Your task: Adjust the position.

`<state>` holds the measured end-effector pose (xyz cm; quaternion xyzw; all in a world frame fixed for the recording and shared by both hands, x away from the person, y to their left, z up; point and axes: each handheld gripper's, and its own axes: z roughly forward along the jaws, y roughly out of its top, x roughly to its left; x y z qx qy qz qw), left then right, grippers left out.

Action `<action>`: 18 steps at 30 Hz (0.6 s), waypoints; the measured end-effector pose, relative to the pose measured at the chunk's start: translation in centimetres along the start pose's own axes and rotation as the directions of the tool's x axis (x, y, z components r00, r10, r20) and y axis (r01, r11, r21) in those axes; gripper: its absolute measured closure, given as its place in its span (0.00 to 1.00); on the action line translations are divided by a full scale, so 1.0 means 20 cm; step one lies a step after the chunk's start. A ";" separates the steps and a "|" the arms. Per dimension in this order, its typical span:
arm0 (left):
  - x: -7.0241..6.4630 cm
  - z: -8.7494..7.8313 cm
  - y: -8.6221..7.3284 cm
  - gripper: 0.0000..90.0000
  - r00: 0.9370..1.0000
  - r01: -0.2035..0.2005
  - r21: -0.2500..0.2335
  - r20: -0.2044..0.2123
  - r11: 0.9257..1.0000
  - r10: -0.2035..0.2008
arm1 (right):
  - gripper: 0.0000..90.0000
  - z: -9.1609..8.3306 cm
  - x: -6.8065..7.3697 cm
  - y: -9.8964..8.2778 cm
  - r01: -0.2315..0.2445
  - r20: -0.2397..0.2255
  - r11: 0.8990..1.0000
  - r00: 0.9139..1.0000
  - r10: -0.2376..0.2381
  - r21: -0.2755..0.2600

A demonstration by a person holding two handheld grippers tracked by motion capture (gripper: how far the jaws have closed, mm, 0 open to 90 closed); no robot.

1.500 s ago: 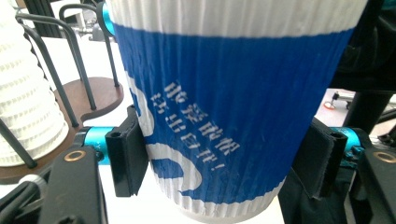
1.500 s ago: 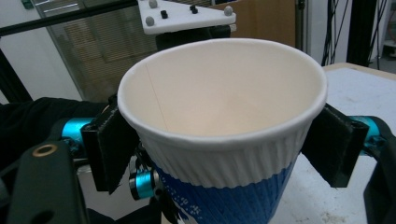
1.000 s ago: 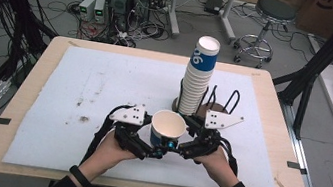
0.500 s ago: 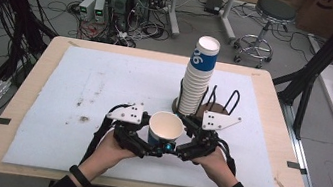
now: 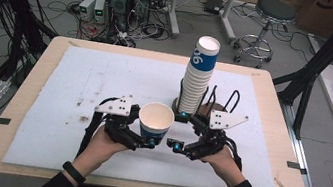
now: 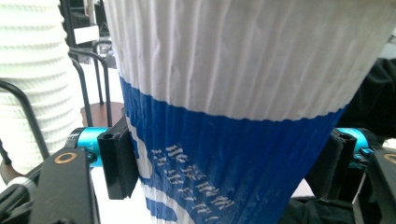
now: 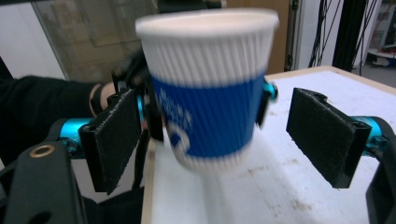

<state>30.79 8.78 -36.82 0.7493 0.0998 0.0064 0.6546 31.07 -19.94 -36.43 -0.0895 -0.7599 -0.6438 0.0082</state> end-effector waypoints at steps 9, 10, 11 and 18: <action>-0.02 0.00 0.02 0.29 1.000 0.012 -0.036 0.003 0.999 -0.012 | 0.20 0.07 0.01 -0.05 0.055 0.029 0.993 0.998 -0.058 0.106; -0.02 0.01 0.02 0.29 1.000 0.008 -0.036 0.006 0.999 -0.008 | 0.21 0.08 0.02 -0.05 0.055 0.031 0.993 0.998 -0.059 0.105; -0.03 0.02 0.02 0.29 1.000 0.010 -0.035 0.008 0.999 -0.010 | 0.21 0.09 0.02 -0.06 0.056 0.035 0.993 0.998 -0.060 0.106; -0.04 0.05 0.02 0.29 1.000 0.023 -0.037 0.022 0.999 -0.023 | 0.21 0.14 0.03 -0.09 0.026 0.020 0.994 0.999 -0.028 0.103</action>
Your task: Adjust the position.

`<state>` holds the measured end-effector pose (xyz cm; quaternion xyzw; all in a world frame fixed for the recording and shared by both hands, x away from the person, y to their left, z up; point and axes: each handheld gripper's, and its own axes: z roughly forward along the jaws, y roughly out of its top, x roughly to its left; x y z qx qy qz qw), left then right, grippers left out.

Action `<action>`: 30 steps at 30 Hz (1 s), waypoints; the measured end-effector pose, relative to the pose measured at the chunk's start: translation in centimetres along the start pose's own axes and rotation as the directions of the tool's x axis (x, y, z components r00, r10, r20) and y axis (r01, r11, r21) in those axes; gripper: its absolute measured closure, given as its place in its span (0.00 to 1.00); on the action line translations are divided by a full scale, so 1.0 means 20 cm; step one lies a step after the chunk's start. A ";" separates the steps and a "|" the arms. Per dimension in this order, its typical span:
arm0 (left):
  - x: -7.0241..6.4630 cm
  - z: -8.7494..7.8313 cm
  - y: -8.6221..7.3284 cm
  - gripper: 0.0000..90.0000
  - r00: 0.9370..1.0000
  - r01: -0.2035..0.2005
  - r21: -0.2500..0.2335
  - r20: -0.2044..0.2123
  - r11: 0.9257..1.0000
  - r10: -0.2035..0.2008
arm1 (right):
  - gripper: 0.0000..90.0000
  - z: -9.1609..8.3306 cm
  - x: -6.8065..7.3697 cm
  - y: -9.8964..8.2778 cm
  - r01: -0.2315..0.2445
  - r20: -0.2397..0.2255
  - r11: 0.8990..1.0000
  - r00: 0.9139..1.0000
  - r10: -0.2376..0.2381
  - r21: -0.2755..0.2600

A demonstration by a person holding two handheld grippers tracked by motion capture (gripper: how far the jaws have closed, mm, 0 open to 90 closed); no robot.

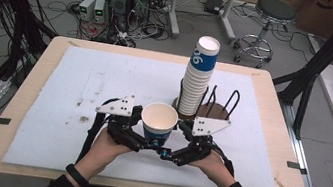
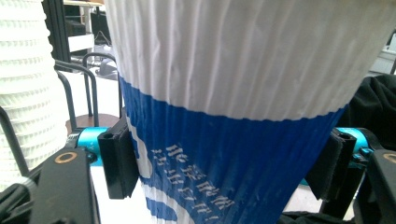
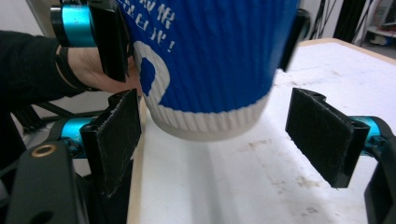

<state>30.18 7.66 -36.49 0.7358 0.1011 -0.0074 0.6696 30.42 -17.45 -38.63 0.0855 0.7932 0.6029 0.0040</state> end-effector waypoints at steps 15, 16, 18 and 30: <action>-0.01 0.03 0.00 0.27 1.000 -0.007 0.012 0.010 1.000 0.006 | 0.35 0.03 0.01 -0.01 -0.023 -0.034 0.999 0.999 0.022 -0.025; -0.01 0.03 0.00 0.26 1.000 -0.007 0.013 0.008 1.000 0.007 | 0.35 0.04 0.01 -0.01 -0.023 -0.032 0.999 0.999 0.022 -0.025; -0.02 0.03 0.00 0.21 1.000 -0.005 0.013 -0.003 1.000 0.005 | 0.35 0.04 0.02 -0.02 -0.019 -0.034 1.000 0.999 0.018 -0.023; -0.04 0.01 0.05 0.23 1.000 -0.022 -0.003 -0.015 1.000 0.022 | 0.35 0.05 0.02 -0.03 -0.009 -0.027 1.000 1.000 0.009 -0.010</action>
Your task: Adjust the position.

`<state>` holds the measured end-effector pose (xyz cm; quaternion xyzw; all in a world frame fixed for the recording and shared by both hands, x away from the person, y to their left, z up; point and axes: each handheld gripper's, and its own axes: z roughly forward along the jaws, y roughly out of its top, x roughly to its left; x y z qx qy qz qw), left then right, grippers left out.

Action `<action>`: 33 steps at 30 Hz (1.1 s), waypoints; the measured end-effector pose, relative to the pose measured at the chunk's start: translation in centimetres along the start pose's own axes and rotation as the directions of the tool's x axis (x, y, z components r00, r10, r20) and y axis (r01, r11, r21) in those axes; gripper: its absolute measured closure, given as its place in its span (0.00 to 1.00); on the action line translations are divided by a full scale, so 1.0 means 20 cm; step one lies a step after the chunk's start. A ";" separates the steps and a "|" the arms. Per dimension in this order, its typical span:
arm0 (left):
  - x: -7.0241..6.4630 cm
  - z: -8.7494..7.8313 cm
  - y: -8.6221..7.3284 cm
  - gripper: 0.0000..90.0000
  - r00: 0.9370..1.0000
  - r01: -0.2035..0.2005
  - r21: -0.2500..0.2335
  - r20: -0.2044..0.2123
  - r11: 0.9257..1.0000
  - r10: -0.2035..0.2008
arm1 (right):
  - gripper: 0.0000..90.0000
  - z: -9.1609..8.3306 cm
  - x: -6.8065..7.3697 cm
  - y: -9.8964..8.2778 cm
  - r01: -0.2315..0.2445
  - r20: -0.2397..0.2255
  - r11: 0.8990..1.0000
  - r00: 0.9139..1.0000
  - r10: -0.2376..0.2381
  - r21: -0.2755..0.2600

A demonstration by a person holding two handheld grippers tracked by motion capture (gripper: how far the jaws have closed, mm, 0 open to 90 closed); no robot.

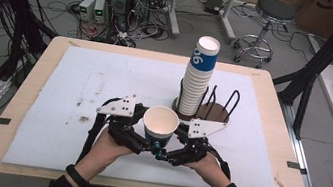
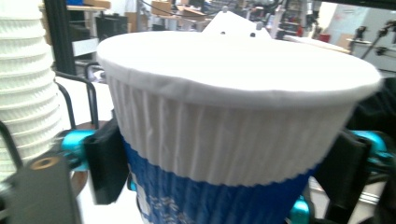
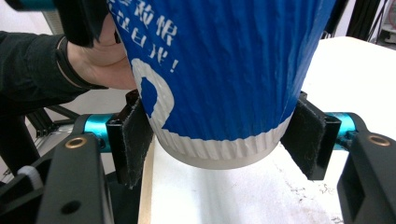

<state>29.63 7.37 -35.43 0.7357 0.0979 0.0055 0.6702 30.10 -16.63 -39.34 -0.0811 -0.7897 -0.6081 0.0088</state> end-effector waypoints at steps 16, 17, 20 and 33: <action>0.01 0.02 -0.03 0.27 1.000 0.005 -0.001 0.027 1.000 -0.005 | 0.28 0.00 0.02 0.02 -0.028 -0.016 0.996 1.000 0.027 -0.083; 0.01 0.01 -0.03 0.27 1.000 0.006 -0.003 0.027 1.000 -0.006 | 0.31 0.00 0.02 0.02 -0.036 -0.018 0.996 0.999 0.035 -0.085; 0.01 0.01 -0.02 0.27 1.000 0.009 -0.005 0.026 1.000 -0.009 | 0.32 -0.01 0.01 0.02 -0.033 -0.014 0.995 0.999 0.032 -0.093; 0.00 -0.01 0.02 0.19 0.999 0.034 -0.065 0.029 0.997 -0.032 | 0.32 0.00 0.01 0.02 -0.033 -0.033 0.996 0.999 0.030 -0.083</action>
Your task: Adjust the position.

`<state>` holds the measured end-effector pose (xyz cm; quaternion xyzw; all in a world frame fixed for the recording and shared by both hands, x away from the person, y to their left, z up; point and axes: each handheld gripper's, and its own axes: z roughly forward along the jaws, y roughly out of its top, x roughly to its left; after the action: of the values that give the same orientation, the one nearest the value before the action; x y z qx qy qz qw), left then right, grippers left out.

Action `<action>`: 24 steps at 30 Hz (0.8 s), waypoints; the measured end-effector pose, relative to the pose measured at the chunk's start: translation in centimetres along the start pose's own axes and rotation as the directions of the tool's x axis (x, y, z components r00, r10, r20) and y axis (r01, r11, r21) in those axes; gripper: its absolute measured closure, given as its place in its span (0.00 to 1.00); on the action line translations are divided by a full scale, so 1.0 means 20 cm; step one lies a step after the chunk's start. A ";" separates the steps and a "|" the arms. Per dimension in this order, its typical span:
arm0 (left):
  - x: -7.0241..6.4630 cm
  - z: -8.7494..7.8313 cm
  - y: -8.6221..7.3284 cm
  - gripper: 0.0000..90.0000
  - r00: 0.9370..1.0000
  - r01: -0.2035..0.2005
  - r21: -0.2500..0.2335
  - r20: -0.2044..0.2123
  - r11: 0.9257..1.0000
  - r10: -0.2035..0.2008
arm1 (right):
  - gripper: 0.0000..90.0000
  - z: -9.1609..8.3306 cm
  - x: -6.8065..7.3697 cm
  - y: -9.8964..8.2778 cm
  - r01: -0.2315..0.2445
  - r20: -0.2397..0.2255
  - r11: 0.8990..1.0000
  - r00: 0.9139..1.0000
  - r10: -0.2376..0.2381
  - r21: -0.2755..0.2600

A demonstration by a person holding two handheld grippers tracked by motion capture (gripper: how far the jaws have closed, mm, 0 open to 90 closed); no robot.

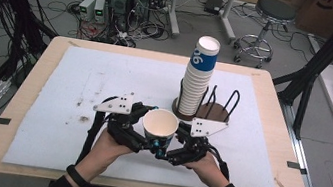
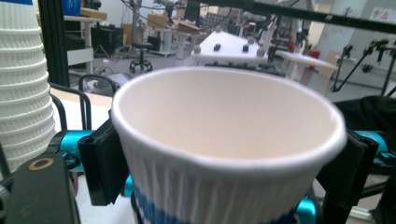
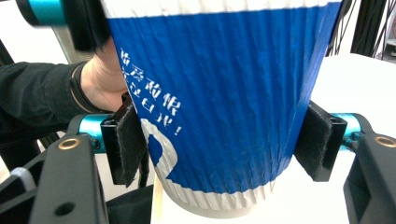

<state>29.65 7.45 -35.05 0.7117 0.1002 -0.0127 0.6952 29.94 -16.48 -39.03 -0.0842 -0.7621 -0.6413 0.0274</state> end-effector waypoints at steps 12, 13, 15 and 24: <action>0.00 -0.01 0.00 0.24 1.000 -0.024 0.020 -0.007 1.000 0.024 | 0.27 0.00 0.00 0.00 0.021 0.020 1.000 1.000 -0.022 0.021; 0.00 -0.01 0.00 0.24 1.000 -0.027 0.023 -0.007 0.999 0.027 | 0.23 0.00 0.00 0.00 0.025 0.030 0.999 0.999 -0.026 0.029; 0.01 -0.02 0.00 0.24 0.999 -0.029 0.025 -0.012 0.999 0.030 | 0.22 0.00 -0.01 0.01 0.019 0.027 0.999 0.999 -0.021 0.047; 0.03 -0.10 -0.01 0.24 0.998 -0.030 0.029 -0.051 0.999 0.032 | 0.21 -0.10 -0.03 0.03 0.057 0.088 0.996 0.994 -0.064 0.075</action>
<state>30.02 9.55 -35.33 0.7230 0.1071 0.0151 0.6824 30.47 -18.45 -38.27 -0.0888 -0.7876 -0.6093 -0.0234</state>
